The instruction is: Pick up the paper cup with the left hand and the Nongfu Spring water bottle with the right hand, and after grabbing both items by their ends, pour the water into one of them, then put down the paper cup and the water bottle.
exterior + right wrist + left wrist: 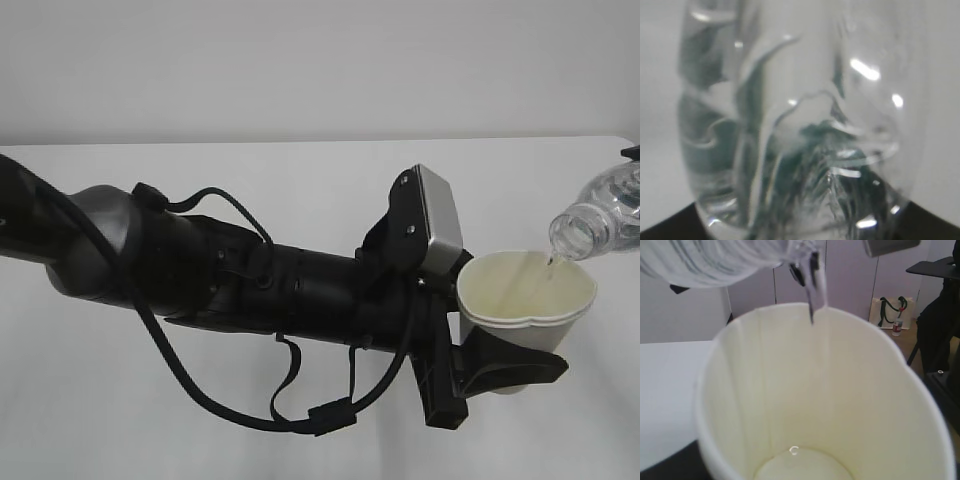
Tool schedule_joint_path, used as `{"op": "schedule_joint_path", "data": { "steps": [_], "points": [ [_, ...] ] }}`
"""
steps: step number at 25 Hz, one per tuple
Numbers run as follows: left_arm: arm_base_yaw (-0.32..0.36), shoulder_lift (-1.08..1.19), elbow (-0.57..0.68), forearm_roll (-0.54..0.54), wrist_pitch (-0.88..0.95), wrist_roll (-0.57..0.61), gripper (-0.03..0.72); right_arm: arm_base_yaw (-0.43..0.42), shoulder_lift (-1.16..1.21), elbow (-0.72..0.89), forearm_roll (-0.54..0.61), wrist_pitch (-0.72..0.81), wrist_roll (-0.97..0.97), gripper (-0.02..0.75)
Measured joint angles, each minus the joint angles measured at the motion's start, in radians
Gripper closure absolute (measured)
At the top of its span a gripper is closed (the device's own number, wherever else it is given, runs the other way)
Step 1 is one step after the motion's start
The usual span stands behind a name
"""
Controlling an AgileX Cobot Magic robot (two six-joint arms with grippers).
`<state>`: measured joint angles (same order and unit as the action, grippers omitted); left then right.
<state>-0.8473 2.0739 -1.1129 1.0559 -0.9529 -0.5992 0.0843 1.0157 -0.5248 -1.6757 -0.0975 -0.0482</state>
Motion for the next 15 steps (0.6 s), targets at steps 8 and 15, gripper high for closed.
{"op": "schedule_joint_path", "data": {
  "steps": [8,15],
  "points": [
    [0.0,0.0,0.0,0.0,0.0,0.0,0.257,0.0,0.0,0.0,-0.002,0.0,-0.002,0.336],
    [0.0,0.0,0.0,0.0,0.0,0.0,0.257,0.0,0.0,0.0,-0.012,-0.001,-0.002,0.336]
  ]
}}
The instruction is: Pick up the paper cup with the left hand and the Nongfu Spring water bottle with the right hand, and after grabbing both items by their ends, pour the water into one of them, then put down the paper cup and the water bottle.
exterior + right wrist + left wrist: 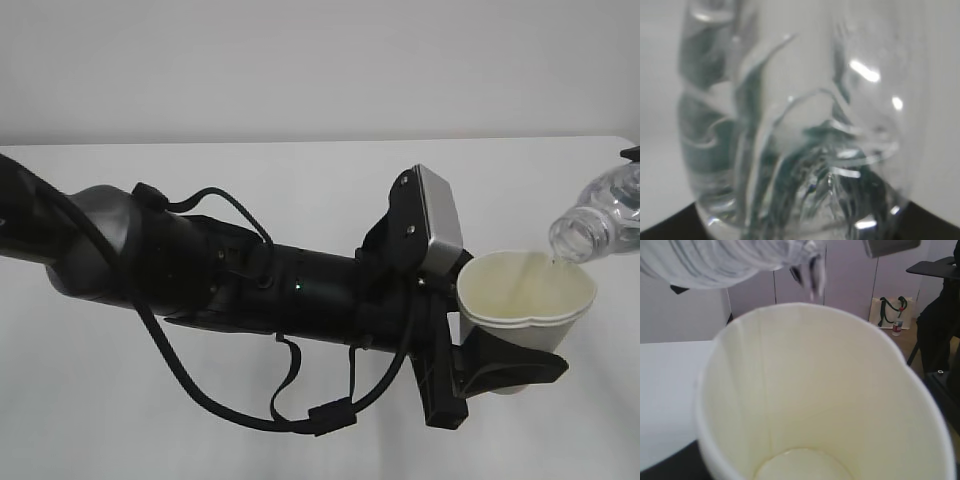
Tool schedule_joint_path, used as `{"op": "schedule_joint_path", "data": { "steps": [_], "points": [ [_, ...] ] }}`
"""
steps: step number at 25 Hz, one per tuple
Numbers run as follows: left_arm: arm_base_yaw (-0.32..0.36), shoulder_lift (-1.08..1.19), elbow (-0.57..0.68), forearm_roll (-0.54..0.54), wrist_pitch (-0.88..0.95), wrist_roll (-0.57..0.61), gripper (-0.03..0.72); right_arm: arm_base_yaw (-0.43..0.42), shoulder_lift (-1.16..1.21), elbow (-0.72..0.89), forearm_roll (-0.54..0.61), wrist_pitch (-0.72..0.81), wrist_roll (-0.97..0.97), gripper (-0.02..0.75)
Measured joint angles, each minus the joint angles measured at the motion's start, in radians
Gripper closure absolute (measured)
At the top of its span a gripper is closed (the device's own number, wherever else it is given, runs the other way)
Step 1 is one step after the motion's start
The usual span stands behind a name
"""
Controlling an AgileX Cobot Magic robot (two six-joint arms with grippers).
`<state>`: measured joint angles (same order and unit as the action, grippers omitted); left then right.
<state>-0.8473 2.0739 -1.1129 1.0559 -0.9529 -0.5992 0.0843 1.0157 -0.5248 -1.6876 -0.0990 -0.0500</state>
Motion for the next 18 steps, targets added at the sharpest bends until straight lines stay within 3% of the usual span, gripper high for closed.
{"op": "schedule_joint_path", "data": {
  "steps": [18],
  "points": [
    [0.0,0.0,0.0,0.0,0.0,0.0,0.257,0.0,0.0,0.0,-0.018,0.0,0.0,0.337]
  ]
}}
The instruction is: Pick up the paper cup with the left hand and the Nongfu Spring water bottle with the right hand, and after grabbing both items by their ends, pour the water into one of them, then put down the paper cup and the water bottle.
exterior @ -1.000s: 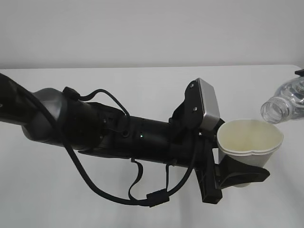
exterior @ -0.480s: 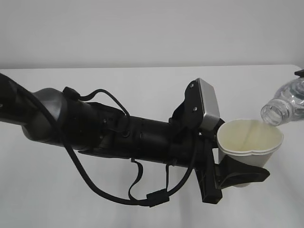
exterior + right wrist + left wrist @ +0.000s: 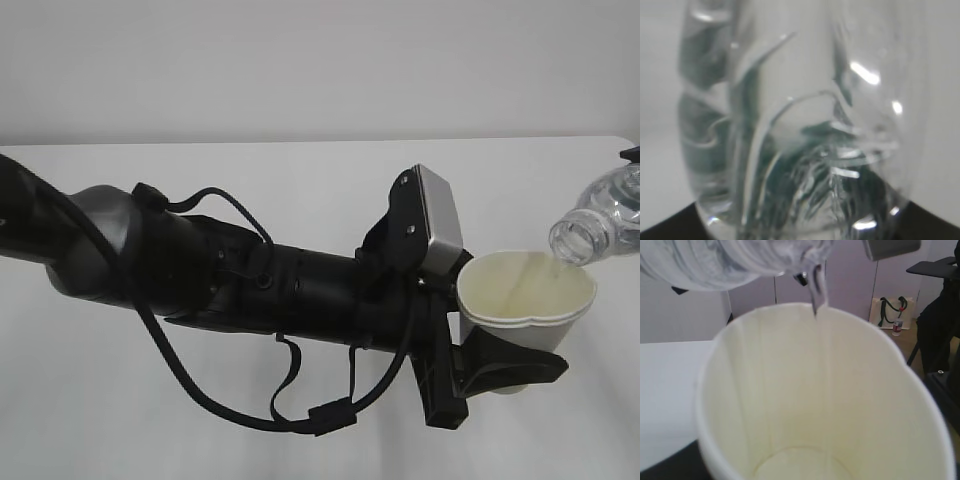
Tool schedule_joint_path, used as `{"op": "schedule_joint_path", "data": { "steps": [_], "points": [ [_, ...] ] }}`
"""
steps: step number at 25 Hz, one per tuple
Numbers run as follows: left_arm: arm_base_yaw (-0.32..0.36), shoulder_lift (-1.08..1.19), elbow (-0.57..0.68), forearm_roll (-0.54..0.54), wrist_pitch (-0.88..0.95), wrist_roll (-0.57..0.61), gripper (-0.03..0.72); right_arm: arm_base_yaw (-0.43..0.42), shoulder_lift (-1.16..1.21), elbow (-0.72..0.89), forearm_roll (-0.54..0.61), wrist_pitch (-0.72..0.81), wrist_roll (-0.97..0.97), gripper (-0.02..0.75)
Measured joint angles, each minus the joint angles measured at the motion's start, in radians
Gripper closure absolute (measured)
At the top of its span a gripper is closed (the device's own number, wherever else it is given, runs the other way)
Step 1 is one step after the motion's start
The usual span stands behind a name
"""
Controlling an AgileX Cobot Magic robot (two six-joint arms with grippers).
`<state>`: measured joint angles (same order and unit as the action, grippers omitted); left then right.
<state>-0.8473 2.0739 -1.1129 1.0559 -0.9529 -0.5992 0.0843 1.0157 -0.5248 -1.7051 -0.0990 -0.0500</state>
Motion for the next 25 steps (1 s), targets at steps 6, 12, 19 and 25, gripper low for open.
{"op": "schedule_joint_path", "data": {
  "steps": [6,12,19,25],
  "points": [
    [0.0,0.0,0.0,0.0,0.0,0.0,0.258,0.0,0.0,0.0,0.0,0.0,0.0,0.337],
    [0.0,0.0,0.0,0.0,0.0,0.0,0.258,0.0,0.0,0.0,0.0,0.0,0.0,0.337],
    [0.0,0.0,0.0,0.0,0.0,0.0,0.258,0.0,0.0,0.0,0.0,0.0,0.0,0.337],
    [0.0,0.0,0.0,0.0,0.0,0.0,0.258,0.0,0.0,-0.002,0.0,0.004,0.0,0.337]
  ]
}}
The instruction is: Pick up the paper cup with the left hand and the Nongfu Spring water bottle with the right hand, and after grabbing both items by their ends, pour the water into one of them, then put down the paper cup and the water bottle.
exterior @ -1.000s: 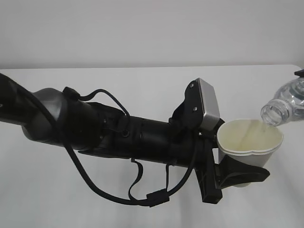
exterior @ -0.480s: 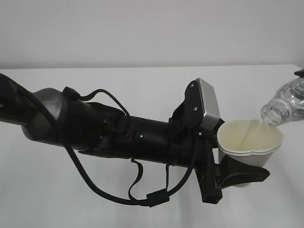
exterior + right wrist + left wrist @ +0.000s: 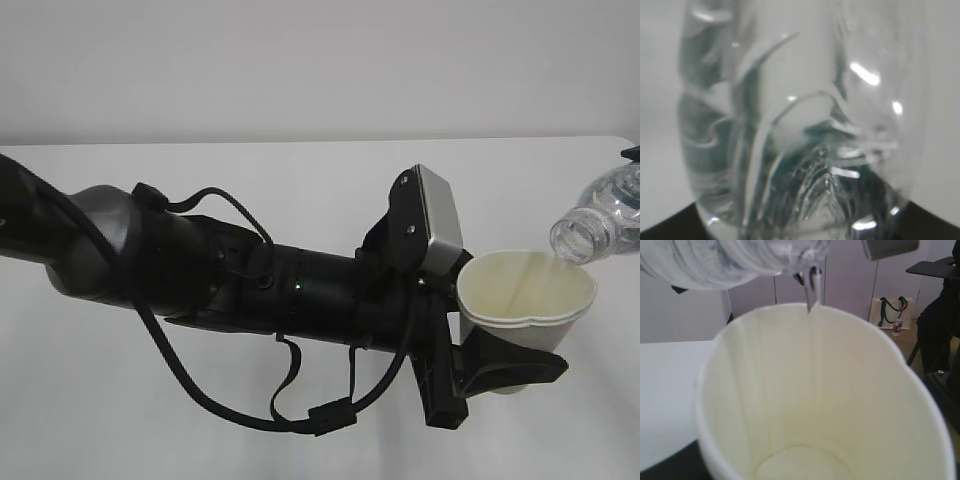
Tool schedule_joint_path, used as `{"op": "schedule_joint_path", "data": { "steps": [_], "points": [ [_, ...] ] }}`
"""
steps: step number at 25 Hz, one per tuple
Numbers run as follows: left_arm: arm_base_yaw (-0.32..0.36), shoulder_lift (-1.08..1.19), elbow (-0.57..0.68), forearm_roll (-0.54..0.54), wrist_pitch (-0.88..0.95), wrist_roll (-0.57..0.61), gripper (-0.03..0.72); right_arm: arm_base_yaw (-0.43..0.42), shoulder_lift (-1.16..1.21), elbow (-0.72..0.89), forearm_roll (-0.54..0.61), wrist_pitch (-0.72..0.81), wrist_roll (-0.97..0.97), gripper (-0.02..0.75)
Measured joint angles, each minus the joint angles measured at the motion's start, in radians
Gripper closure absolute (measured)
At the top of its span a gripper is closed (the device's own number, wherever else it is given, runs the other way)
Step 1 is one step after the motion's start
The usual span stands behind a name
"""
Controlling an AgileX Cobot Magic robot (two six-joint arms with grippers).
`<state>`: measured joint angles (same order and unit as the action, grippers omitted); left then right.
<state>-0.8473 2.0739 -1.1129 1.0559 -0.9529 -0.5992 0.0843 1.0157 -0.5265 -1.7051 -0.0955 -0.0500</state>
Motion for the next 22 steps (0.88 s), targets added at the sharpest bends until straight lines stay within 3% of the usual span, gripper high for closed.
{"op": "schedule_joint_path", "data": {
  "steps": [22],
  "points": [
    [0.0,0.0,0.0,0.0,0.0,0.0,0.258,0.0,0.0,0.0,-0.031,0.0,0.0,0.337]
  ]
}}
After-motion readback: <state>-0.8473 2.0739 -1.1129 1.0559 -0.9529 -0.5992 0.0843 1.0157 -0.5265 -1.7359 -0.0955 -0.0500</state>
